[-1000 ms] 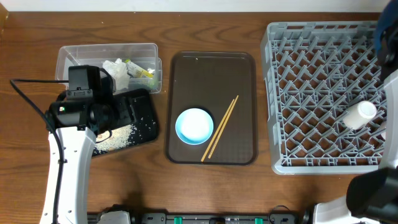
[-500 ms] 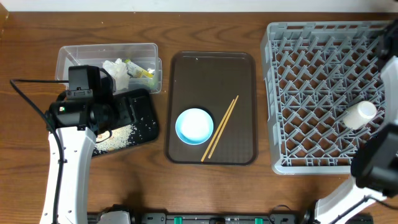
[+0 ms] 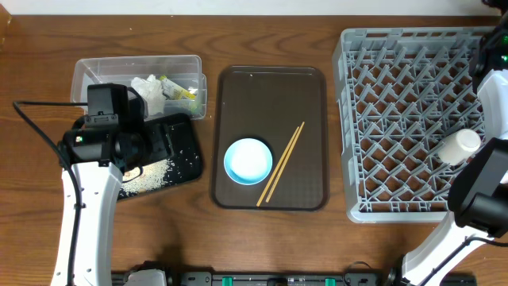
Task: Sort waste into correct bins and load items into the dishwasher rack
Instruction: 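Carry the blue plate right and stand it in the rack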
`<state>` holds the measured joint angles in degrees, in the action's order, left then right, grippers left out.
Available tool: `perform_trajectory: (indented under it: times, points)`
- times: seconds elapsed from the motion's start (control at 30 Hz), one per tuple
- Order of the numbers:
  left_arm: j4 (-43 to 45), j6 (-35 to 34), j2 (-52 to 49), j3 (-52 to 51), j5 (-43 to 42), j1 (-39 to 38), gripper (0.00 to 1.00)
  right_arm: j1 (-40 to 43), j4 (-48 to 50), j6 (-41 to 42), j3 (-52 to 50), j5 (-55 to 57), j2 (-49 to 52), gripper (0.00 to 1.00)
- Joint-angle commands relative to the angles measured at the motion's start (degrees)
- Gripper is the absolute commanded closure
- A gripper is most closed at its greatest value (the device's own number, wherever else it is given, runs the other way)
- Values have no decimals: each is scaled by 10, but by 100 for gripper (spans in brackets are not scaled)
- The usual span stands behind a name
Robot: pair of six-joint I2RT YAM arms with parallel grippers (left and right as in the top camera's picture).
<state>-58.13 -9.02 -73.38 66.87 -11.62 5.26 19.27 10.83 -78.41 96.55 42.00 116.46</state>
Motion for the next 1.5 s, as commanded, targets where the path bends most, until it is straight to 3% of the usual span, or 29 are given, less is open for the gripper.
perform_trajectory:
  times: [0.0, 0.3, 0.5, 0.6, 0.63, 0.7, 0.73, 0.77, 0.83, 0.9, 1.13, 1.47]
  points:
    - [-2, 1, 4, 5, 5, 2, 29, 9, -19, 44, -7, 2, 18, 99]
    - [-4, 1, 4, 5, 5, 2, 29, 5, -47, 137, -41, 10, 18, 99]
    - [-6, 1, 4, 5, 5, 2, 29, -14, -66, 258, -41, 76, 18, 99]
    - [-8, 1, 4, 5, 5, 2, 29, -24, -63, 263, -40, 84, 14, 99]
    - [-9, 1, 4, 5, 5, 2, 29, -28, -63, 263, -40, 86, 11, 96]
    - [-10, 1, 4, 5, 5, 2, 29, -39, -63, 268, -40, 88, 2, 70]
    - [-10, 1, 4, 5, 5, 2, 29, -45, -63, 276, -40, 88, -4, 45]
    - [-10, 1, 4, 5, 5, 2, 29, -49, -63, 286, -40, 88, -10, 29]
    - [-10, 1, 4, 5, 5, 2, 29, -58, -63, 306, -40, 82, -26, 20]
    - [-10, 1, 4, 5, 5, 2, 29, -64, -63, 334, -40, 64, -44, 3]
    - [-10, 1, 4, 5, 5, 2, 29, -88, -119, 454, -40, -11, -116, 1]
    - [-10, 1, 4, 5, 5, 2, 29, -130, -279, 513, -40, -43, -136, 1]
